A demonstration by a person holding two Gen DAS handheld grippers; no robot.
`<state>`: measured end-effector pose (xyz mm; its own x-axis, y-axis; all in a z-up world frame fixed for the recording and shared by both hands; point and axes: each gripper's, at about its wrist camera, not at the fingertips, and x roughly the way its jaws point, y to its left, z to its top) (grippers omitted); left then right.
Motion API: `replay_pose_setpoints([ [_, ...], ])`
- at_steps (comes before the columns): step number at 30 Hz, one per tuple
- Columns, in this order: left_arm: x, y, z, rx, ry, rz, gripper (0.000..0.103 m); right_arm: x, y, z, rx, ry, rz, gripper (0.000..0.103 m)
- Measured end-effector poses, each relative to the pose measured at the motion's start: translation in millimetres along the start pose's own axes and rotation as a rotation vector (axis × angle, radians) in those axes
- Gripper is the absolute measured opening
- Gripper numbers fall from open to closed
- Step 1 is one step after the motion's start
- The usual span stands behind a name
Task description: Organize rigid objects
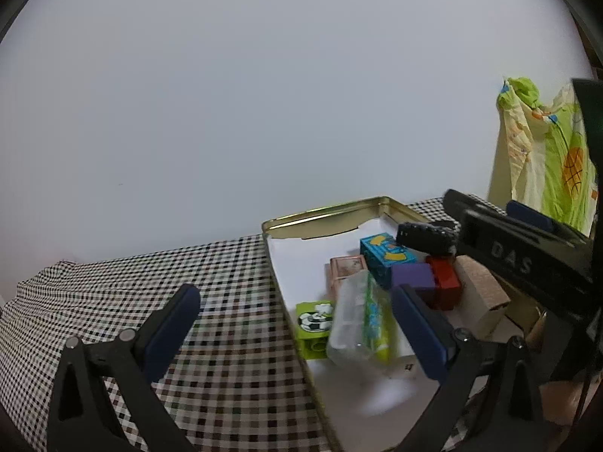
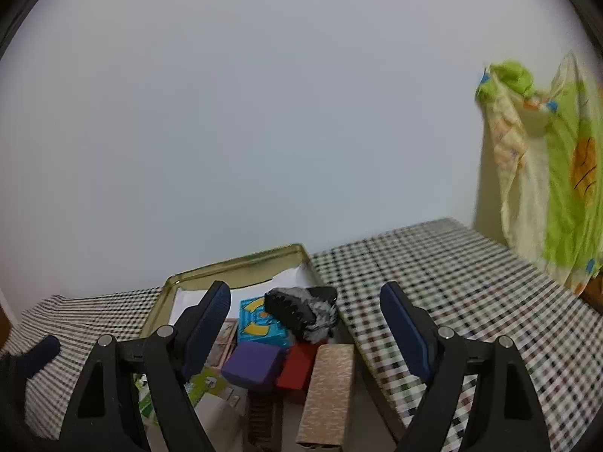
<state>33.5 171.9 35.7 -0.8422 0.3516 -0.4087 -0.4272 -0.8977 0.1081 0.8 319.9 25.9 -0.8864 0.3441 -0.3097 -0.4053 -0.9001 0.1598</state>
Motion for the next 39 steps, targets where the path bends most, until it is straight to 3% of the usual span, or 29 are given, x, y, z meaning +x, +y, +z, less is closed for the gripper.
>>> replay_pose_setpoints([
  [10,-8.4,11.6,-4.4,-0.017,-0.035,0.009,0.103,-42.5,9.6,-7.4,-0.018,-0.133,-0.095,0.084],
  [17,-21.8,22.7,-10.1,-0.010,-0.051,0.015,0.103,-57.5,26.9,-13.7,-0.047,-0.137,-0.085,0.084],
  [29,-31.7,32.4,-15.0,-0.016,-0.064,0.032,0.103,-106.4,42.1,-26.1,-0.104,-0.254,-0.109,0.084],
  [37,-40.0,45.4,-21.5,-0.050,-0.063,0.027,0.103,-130.6,61.6,-33.2,-0.179,-0.365,-0.132,0.091],
  [39,-41.8,47.4,-22.6,-0.058,-0.065,0.029,0.103,-133.7,64.6,-34.2,-0.191,-0.374,-0.130,0.097],
])
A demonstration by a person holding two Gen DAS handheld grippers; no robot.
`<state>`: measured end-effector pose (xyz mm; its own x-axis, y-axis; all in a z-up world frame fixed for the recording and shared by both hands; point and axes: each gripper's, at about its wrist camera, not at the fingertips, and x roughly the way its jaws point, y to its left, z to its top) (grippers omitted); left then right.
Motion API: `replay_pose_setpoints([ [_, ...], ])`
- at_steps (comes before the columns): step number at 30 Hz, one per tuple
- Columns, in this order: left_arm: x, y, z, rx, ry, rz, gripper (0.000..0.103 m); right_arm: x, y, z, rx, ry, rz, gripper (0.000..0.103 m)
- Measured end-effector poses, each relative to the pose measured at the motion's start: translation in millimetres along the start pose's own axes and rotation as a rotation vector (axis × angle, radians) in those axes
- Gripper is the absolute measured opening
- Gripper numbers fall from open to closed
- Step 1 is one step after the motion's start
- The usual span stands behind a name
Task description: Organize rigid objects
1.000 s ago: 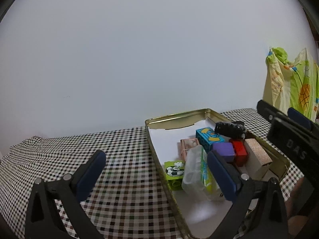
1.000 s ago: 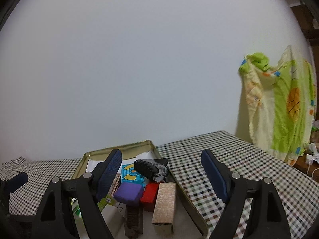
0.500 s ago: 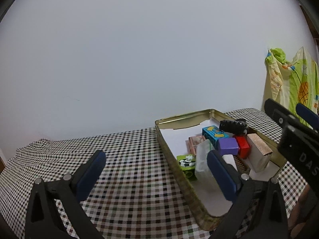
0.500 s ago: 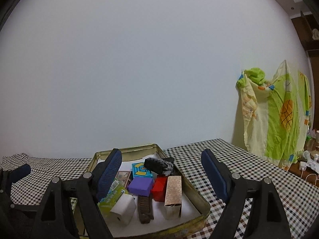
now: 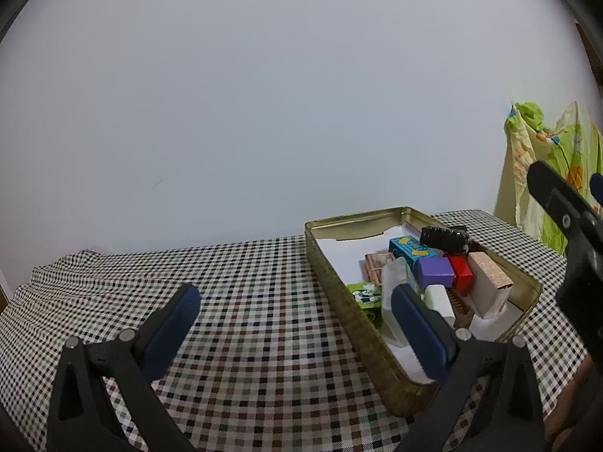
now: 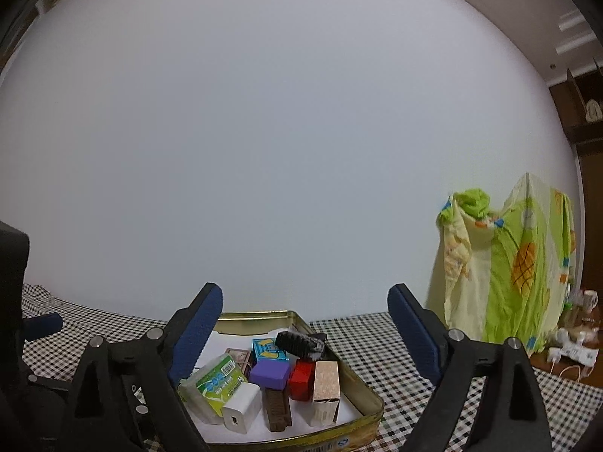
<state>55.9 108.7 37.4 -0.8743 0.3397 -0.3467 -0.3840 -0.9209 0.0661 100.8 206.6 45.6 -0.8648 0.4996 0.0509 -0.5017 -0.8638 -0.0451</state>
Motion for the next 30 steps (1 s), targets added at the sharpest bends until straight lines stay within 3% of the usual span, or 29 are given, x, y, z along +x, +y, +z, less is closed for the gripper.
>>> replay_pose_setpoints([
  [6,-3.1,1.4,-1.2,0.005,-0.009,0.002,0.103,-12.9,6.6,1.8,-0.006,-0.018,0.006,0.102],
  [13,-3.5,-0.2,-0.8,0.015,-0.008,0.002,0.103,-2.1,-0.7,1.9,0.009,0.031,0.013,0.102],
  [30,0.4,2.6,-0.4,-0.003,0.016,0.023,0.103,9.8,0.3,-3.2,0.032,0.058,0.013,0.102],
])
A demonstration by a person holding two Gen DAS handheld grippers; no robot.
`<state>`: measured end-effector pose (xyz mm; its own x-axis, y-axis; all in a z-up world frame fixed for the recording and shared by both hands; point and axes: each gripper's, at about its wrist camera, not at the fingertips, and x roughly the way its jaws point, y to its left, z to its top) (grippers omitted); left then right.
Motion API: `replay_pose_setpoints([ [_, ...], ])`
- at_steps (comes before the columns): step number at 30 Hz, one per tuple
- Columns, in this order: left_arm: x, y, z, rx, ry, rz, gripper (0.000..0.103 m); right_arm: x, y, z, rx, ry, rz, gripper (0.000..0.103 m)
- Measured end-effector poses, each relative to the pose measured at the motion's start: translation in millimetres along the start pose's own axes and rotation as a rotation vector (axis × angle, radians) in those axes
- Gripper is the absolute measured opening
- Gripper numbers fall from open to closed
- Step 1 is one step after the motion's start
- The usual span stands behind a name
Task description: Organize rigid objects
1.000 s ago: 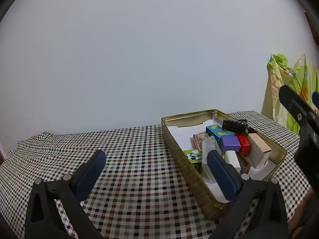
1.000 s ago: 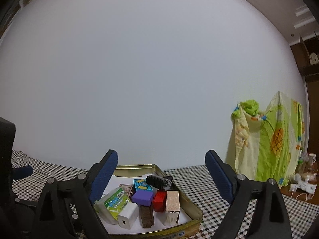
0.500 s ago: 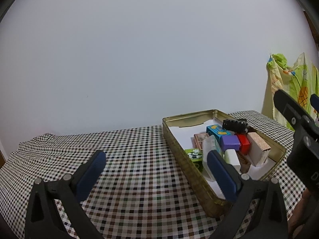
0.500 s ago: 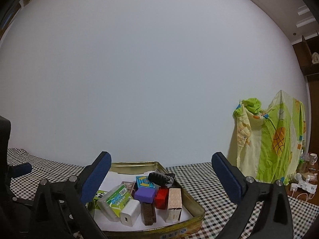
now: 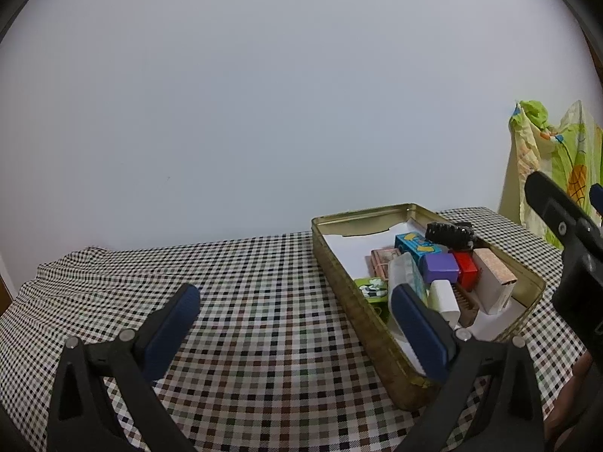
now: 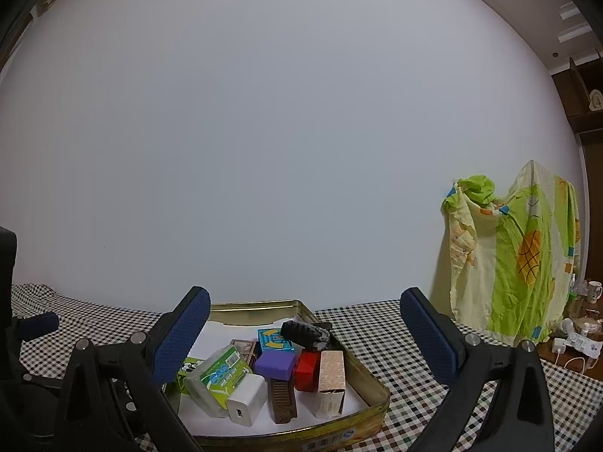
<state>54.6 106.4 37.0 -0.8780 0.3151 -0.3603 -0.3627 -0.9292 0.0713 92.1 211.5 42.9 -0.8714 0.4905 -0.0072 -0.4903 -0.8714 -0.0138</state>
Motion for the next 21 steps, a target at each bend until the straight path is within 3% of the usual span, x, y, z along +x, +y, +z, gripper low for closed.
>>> replay_pose_setpoints([
  [21,8.5,11.0,0.2,-0.031,0.040,-0.004,0.103,6.9,-2.4,-2.8,0.008,0.021,0.001,0.102],
])
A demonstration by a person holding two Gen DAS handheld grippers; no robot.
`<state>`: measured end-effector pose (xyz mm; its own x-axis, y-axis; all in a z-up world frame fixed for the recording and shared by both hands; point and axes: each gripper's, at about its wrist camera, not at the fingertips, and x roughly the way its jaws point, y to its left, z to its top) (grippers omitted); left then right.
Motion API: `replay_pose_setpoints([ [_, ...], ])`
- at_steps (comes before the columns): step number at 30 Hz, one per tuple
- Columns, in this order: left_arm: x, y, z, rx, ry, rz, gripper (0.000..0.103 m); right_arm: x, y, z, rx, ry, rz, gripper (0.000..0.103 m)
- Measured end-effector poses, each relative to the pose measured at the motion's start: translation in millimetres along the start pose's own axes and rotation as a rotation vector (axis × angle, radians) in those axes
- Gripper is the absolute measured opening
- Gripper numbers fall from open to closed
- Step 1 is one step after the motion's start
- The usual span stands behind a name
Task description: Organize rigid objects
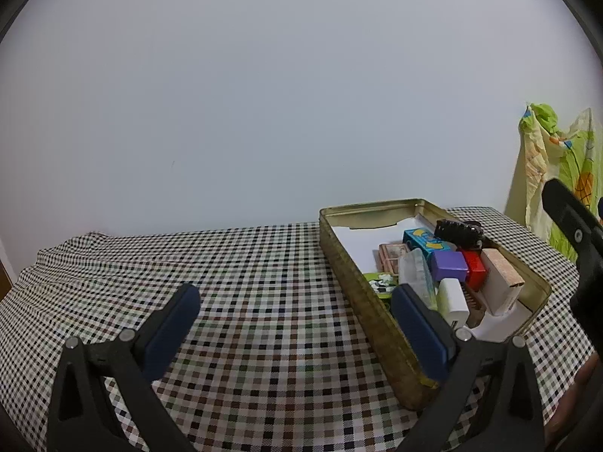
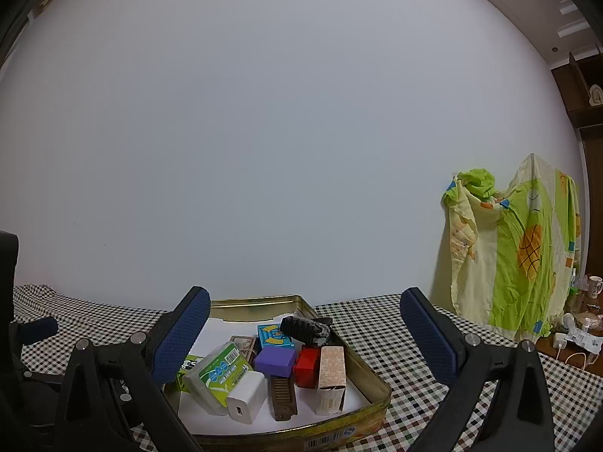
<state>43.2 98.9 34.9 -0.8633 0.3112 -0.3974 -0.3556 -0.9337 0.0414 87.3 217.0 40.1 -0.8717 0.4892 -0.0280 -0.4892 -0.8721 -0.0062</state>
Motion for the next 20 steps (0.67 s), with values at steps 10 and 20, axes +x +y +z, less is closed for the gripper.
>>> replay_pose_setpoints([
  [10,-1.4,-1.1,0.3,0.010,-0.006,-0.007,0.103,1.6,-2.9,-0.2,0.002,0.005,0.005,0.102],
  [20,1.1,-0.9,0.6,0.001,0.008,-0.007,0.103,1.2,-4.5,-0.9,0.007,0.006,-0.014,0.102],
])
